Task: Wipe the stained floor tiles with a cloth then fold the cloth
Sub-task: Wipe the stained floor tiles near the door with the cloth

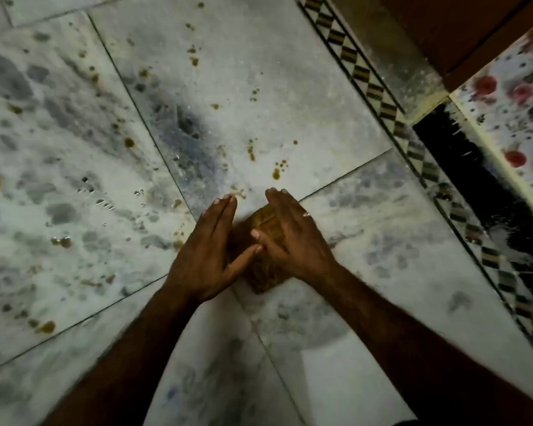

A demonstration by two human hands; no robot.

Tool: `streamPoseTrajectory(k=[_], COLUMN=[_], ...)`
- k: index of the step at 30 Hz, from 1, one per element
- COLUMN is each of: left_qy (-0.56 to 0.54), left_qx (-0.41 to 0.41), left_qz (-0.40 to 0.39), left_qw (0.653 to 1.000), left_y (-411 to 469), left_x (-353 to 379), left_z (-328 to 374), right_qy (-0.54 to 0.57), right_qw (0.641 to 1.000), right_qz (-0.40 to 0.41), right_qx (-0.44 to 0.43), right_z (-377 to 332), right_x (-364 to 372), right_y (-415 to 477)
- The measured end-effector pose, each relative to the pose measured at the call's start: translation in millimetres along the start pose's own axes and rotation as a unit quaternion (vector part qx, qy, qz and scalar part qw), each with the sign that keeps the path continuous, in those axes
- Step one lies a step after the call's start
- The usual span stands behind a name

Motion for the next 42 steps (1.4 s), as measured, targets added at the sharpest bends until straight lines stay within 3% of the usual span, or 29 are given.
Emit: streamPoseTrajectory(k=[3, 7, 17, 22, 29, 31, 35, 37, 42], left_qy=[0.029, 0.058, 0.119, 0.199, 0.220, 0.228, 0.222, 0.219, 0.217], left_qx=[-0.001, 0.017, 0.071, 0.070, 0.078, 0.064, 0.041, 0.040, 0.032], left_qz=[0.008, 0.027, 0.072, 0.099, 0.044, 0.046, 0.062, 0.064, 0.059], left_qw=[1.000, 0.998, 0.988, 0.973, 0.971, 0.971, 0.972, 0.973, 0.974], left_y=[0, 0, 8, 16, -12, -12, -13, -14, -12], left_x=[5, 18, 40, 38, 81, 83, 82, 82, 81], left_z=[-7, -19, -32, -40, -40, -42, -42, -42, -40], right_qy=[-0.091, -0.215, -0.245, -0.296, -0.263, -0.282, -0.309, -0.317, -0.326], right_qw=[0.995, 0.975, 0.968, 0.950, 0.945, 0.948, 0.946, 0.940, 0.933], right_qz=[0.041, 0.008, 0.035, 0.072, 0.094, 0.089, 0.051, 0.036, 0.086], right_qx=[-0.028, -0.046, -0.044, 0.071, 0.168, 0.113, -0.089, -0.119, 0.126], right_z=[2, 1, 14, 57, 59, 47, 44, 65, 105], right_x=[24, 49, 46, 16, 4, 13, 24, 15, -21], right_y=[-8, -18, -14, 29, 109, 111, 58, 38, 108])
Point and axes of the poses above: each hand's wrist, its own y-axis towards the middle knuckle, its own x-axis out of the palm, z = x × y, the point moved 2 cm from there along y, towards the middle knuckle, and after that the axes turned 7 degrees about -y, right-handed, at the moved point
